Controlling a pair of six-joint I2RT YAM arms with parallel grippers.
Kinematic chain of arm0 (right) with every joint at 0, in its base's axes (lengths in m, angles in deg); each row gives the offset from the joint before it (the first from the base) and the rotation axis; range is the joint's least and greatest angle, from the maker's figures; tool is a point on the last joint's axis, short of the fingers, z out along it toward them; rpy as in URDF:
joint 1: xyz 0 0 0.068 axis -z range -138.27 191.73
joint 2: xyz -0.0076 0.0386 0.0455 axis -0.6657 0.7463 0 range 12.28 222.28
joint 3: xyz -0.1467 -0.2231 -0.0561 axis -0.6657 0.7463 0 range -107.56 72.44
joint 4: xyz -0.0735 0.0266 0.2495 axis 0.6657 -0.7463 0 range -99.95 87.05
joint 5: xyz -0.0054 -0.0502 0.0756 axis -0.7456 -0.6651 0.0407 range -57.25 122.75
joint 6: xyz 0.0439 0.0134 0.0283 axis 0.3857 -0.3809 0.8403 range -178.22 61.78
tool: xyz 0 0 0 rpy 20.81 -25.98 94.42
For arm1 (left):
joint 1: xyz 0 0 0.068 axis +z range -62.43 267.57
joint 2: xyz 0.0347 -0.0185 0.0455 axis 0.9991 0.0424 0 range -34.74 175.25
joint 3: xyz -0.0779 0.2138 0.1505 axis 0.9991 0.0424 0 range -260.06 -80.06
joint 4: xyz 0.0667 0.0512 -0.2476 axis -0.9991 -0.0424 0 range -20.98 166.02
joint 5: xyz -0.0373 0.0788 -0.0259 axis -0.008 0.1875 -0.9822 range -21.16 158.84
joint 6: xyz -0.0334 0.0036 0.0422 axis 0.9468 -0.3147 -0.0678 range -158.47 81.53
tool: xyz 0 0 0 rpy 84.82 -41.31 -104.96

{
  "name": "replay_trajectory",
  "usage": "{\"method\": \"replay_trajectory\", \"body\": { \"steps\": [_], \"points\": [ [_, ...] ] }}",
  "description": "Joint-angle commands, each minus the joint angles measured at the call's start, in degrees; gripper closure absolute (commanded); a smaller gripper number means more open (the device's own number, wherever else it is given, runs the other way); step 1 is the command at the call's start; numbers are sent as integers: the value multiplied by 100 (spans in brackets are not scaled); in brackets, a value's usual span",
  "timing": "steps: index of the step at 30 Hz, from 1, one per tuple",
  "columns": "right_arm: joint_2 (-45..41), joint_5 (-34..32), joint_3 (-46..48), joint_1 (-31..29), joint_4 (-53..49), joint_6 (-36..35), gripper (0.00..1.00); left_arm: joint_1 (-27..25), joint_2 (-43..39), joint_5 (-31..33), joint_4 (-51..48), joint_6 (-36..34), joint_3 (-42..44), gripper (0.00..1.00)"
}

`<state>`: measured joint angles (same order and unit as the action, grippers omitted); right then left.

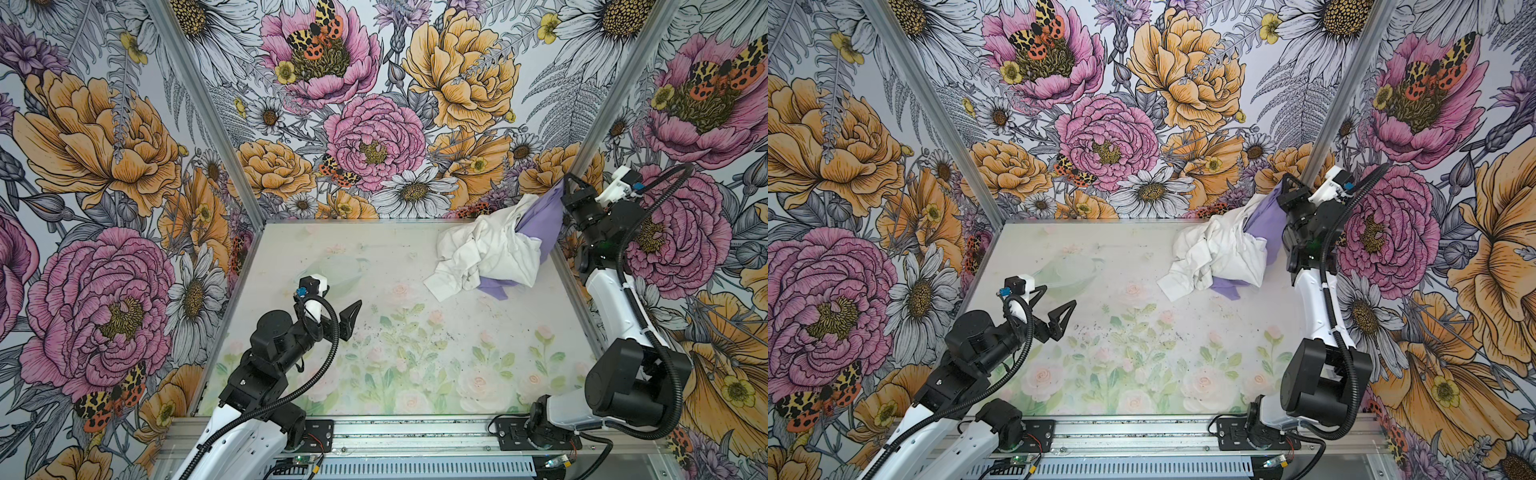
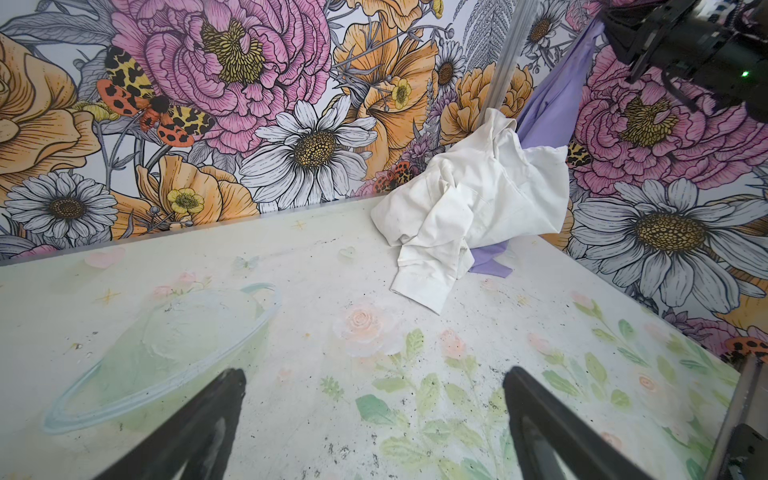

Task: Pick out a specific cloth from the pile
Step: 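Lift the lavender shirt high with the right gripper, pulling it from the white cloth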

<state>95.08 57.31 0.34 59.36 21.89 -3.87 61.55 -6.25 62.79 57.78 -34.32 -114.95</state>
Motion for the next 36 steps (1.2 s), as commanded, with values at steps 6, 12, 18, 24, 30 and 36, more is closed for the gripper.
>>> {"method": "replay_trajectory", "body": {
  "steps": [6,12,18,24,30,36],
  "points": [
    [-412,-287,-546,-31,-110,-352,100,36,-56,-75,-13,43,71,1],
    [-526,-392,-771,-40,-288,-489,100,31,-28,-81,-13,42,71,1],
    [-618,-510,-1070,-90,-574,-743,100,27,-28,-82,-13,44,71,1],
    [-639,-632,-1456,-143,-839,-944,100,27,-28,-95,-9,51,72,1],
    [-534,-586,-1867,-263,-1068,-1035,100,27,-28,-86,-13,52,70,1],
    [-392,-495,-2257,-581,-1418,-1317,100,29,-37,-82,-14,45,71,1]
  ]
}}
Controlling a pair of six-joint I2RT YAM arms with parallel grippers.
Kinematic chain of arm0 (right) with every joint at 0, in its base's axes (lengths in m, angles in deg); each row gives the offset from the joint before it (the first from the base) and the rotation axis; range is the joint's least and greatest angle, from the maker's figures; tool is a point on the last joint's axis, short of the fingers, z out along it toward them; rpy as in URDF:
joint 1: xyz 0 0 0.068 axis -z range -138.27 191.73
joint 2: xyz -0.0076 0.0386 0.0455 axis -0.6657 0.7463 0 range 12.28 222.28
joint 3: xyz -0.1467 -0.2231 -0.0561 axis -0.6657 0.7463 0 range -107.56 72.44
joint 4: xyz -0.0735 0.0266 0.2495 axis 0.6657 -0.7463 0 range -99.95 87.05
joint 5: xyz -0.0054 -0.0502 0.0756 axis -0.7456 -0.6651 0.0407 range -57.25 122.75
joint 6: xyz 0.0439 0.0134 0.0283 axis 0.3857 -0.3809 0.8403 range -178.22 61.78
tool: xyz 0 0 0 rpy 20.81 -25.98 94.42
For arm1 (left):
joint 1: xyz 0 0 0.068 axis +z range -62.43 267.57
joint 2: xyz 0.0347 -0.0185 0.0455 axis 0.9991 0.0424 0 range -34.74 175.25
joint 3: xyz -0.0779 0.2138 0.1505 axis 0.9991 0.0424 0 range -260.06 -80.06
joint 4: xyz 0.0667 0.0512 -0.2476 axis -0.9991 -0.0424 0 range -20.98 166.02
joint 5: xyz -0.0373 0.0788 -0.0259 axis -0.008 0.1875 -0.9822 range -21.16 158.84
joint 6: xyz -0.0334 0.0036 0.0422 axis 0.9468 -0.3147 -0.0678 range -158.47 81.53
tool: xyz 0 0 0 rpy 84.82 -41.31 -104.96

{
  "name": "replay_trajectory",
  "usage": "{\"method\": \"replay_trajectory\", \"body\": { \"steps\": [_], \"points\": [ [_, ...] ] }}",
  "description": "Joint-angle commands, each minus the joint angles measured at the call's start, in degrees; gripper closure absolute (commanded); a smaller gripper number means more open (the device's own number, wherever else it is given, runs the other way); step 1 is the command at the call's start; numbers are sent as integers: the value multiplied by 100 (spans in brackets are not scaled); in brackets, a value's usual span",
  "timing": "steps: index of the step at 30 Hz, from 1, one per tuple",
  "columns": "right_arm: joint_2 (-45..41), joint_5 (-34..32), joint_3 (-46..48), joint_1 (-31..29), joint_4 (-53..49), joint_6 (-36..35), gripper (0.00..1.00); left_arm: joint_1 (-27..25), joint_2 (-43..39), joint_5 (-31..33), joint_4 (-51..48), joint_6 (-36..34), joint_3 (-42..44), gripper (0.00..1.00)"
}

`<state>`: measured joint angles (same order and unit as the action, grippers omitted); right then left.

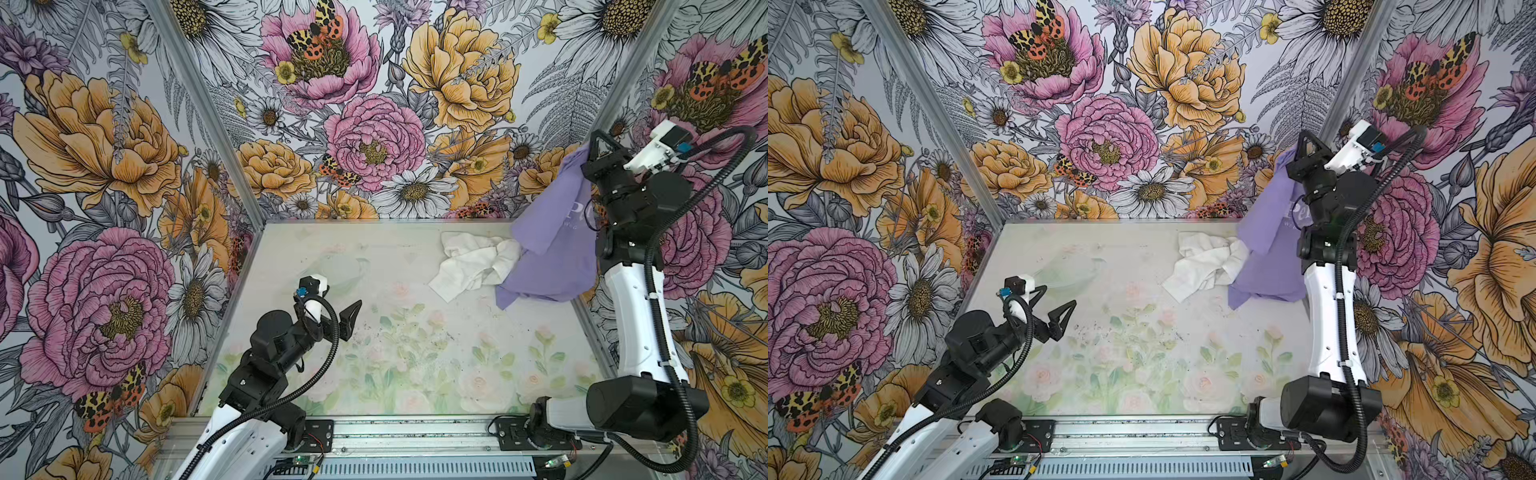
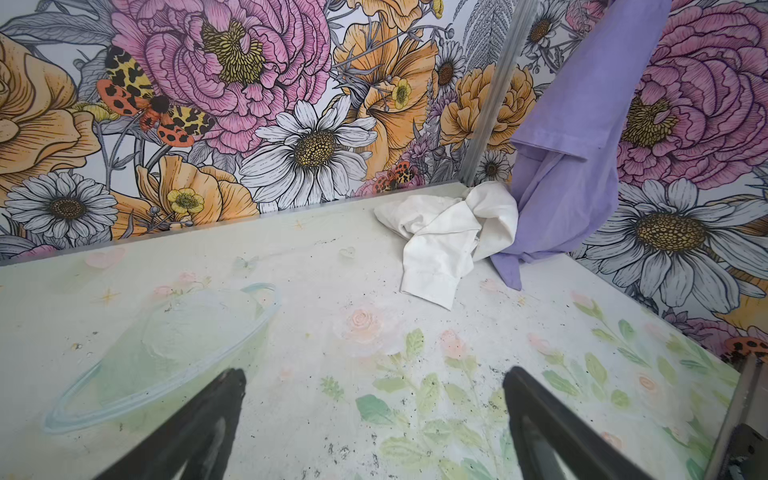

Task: Pick out a specific cloth from the pile
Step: 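Lift the lavender shirt high with the right gripper, pulling it from the white cloth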

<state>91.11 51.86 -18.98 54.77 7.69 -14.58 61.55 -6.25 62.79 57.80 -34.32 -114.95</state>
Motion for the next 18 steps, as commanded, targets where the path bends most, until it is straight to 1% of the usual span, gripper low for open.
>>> {"method": "replay_trajectory", "body": {
  "steps": [1,18],
  "points": [
    [32,61,-396,-212,-46,-328,100,27,-41,-81,-20,46,72,1],
    [378,-59,-1232,-1452,-627,-930,100,18,-64,-64,-32,44,66,1]
  ]
}}
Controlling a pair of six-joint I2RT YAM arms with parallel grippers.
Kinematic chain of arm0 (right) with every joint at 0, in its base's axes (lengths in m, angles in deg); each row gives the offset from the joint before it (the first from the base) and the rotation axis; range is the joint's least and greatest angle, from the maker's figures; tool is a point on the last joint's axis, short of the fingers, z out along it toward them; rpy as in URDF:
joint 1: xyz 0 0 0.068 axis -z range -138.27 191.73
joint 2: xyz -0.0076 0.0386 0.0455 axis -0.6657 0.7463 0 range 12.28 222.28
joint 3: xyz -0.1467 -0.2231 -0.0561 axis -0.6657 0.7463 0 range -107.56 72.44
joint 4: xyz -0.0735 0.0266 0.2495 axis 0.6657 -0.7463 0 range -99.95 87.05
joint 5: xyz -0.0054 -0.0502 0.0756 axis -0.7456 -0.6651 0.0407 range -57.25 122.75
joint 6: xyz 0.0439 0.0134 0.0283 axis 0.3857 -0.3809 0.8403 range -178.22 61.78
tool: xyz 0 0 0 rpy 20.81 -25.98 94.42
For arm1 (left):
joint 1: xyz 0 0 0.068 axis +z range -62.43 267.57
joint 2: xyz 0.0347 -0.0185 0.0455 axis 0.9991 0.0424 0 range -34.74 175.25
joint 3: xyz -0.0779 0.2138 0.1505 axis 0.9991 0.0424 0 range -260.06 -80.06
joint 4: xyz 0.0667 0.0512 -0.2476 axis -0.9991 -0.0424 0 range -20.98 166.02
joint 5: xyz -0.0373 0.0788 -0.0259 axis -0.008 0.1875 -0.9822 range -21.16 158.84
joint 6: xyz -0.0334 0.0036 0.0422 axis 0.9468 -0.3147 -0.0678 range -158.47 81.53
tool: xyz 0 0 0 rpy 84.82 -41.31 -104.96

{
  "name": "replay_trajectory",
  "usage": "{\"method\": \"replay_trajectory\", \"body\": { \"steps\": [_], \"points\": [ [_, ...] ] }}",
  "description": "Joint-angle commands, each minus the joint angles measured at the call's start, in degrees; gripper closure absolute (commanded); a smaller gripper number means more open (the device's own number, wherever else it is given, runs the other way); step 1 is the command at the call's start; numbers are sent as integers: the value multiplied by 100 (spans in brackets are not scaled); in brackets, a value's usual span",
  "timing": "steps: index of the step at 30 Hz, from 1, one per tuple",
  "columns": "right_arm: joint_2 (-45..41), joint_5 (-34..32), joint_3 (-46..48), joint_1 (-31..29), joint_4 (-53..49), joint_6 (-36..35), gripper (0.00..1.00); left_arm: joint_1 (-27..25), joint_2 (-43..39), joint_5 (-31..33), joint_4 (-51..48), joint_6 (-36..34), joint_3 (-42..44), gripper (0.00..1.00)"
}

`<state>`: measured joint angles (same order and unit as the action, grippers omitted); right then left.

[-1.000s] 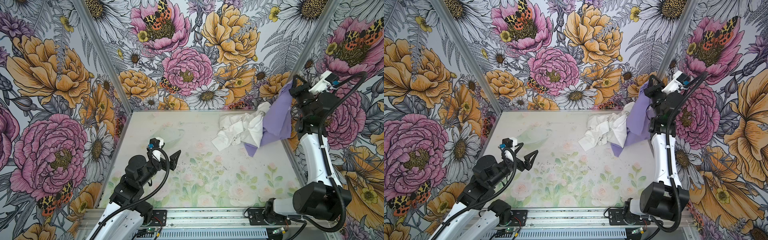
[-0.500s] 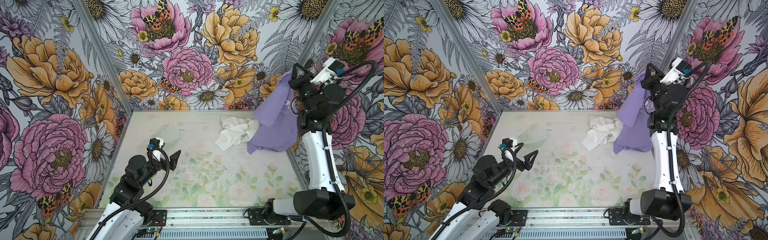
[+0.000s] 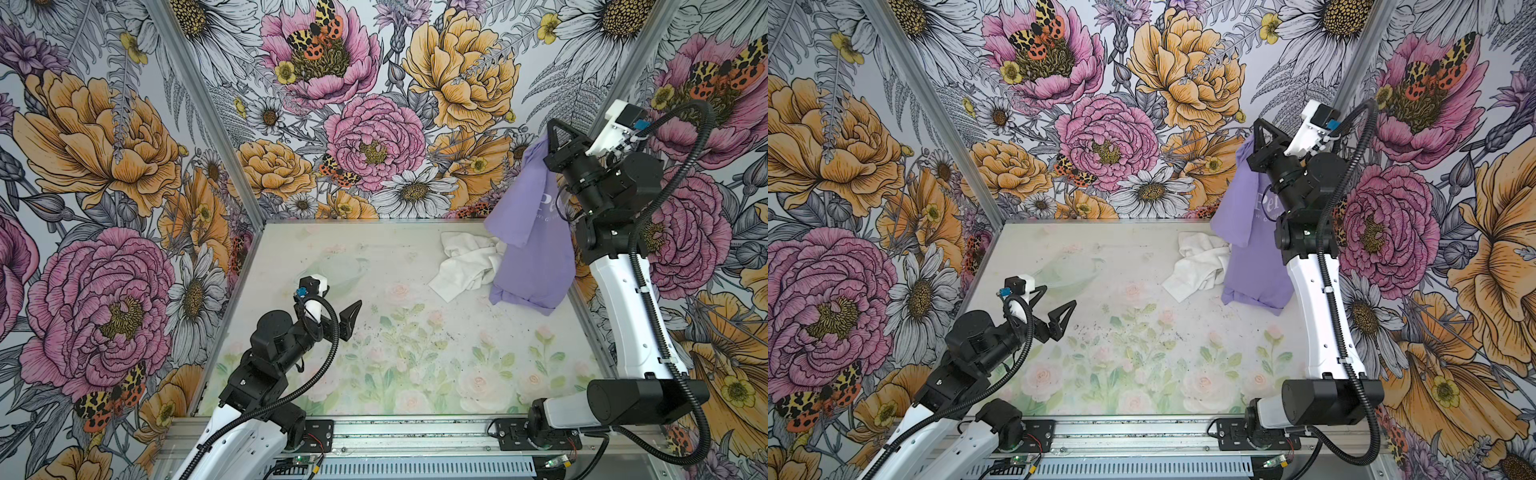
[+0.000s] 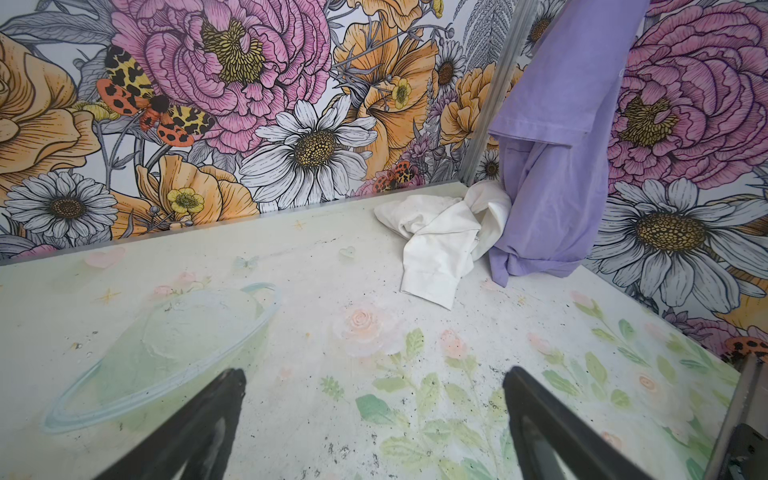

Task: Pick out a specific cloth from the pile
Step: 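Lift the lavender shirt high with the right gripper, pulling it from the white cloth, then carry the lavender shirt with the right gripper away from the white cloth and lower it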

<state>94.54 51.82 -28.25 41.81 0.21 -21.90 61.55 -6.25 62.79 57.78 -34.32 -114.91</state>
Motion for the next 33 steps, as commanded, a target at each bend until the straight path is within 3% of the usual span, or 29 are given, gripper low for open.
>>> {"method": "replay_trajectory", "body": {
  "steps": [1,23,33],
  "points": [
    [65,-71,-369,-242,85,-227,100,20,-65,-65,-30,38,66,1],
    [682,-263,-1291,-1827,-73,-544,100,18,-118,-40,-39,43,67,1],
    [1403,-369,-1929,-2458,-194,-616,100,22,-173,-26,-45,43,66,1]
  ]
}}
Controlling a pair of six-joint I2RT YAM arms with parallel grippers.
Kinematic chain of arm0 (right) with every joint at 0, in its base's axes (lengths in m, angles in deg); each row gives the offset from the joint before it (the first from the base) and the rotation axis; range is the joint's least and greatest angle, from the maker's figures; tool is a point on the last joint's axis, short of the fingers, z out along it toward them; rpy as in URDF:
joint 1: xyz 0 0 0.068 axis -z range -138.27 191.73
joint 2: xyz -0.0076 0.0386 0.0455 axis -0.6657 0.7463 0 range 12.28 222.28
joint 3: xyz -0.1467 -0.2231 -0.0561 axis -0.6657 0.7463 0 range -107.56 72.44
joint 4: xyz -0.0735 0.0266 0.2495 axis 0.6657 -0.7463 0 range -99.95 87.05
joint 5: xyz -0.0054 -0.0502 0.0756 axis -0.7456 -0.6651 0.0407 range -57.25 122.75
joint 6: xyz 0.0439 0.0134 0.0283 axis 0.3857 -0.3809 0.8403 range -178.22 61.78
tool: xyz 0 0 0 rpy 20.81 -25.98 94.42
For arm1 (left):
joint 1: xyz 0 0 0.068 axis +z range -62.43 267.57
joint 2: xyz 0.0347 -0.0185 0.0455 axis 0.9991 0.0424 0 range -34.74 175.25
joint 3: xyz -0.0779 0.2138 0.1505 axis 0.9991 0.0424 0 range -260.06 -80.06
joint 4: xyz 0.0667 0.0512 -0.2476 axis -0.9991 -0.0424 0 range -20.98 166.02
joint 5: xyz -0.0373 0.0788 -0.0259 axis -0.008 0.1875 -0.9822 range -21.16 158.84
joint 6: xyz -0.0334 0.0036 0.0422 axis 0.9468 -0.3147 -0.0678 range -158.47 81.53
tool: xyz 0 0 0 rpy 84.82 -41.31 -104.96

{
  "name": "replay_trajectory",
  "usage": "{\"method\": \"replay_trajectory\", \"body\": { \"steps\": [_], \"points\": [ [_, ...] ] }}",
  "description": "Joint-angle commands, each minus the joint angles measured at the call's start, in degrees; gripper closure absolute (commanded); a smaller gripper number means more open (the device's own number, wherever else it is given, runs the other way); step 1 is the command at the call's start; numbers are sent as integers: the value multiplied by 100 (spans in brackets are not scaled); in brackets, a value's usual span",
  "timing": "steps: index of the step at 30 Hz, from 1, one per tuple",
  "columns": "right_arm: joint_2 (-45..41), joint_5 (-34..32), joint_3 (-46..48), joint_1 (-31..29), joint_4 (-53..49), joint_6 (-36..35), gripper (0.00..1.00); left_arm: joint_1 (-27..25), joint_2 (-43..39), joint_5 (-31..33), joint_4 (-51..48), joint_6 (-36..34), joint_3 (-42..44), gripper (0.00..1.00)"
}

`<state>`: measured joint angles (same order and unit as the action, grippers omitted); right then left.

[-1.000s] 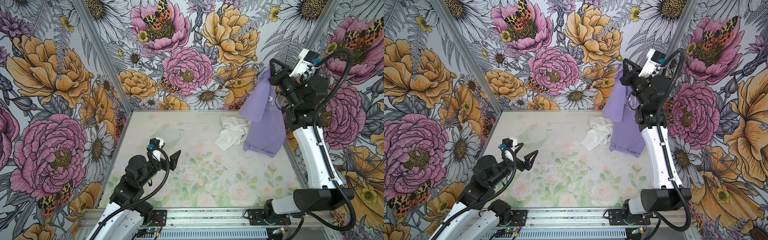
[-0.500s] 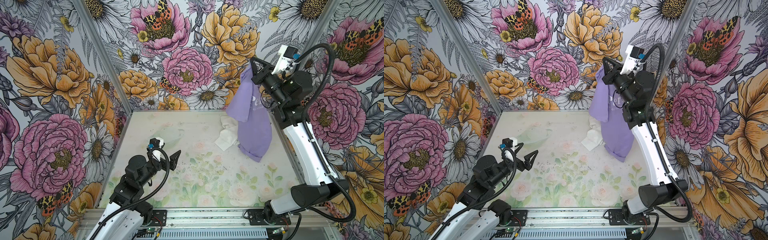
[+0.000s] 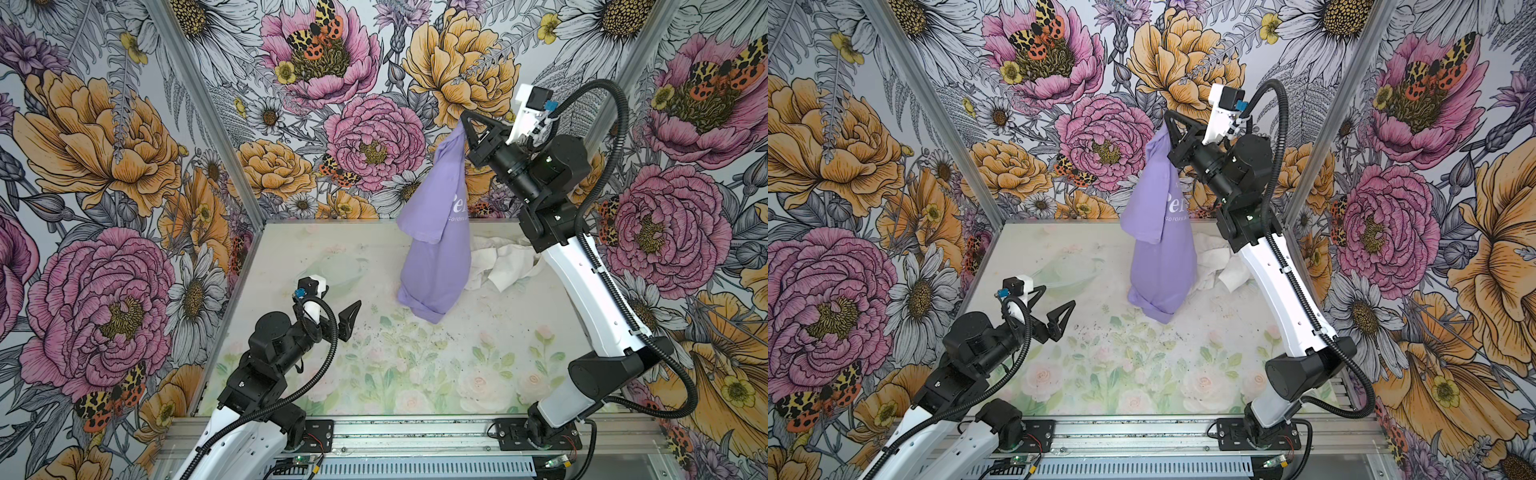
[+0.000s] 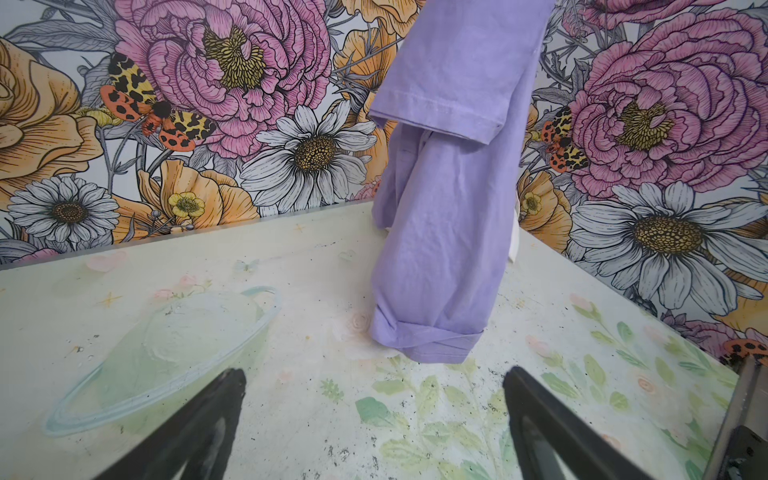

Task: Pick out a specific cloth from the pile
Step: 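Carry the lavender shirt with the right gripper away from the white cloth and lower it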

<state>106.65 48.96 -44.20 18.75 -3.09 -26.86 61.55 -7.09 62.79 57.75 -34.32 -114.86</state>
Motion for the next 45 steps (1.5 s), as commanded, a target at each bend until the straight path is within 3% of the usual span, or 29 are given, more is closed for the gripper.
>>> {"method": "replay_trajectory", "body": {
  "steps": [1,13,26,39,45],
  "points": [
    [285,-83,-428,-214,101,-139,100,14,-90,-20,-46,43,62,1],
    [1751,-44,-1844,-726,-238,-148,100,19,-164,14,-46,34,62,1],
    [3267,75,-3161,-1078,-304,488,100,18,-186,79,-63,25,63,1],
    [3938,589,-3136,-1517,-600,714,100,31,-182,156,-74,24,71,1],
    [3360,455,-1678,-1516,-1003,119,100,36,-208,173,-81,26,71,1]
  ]
}}
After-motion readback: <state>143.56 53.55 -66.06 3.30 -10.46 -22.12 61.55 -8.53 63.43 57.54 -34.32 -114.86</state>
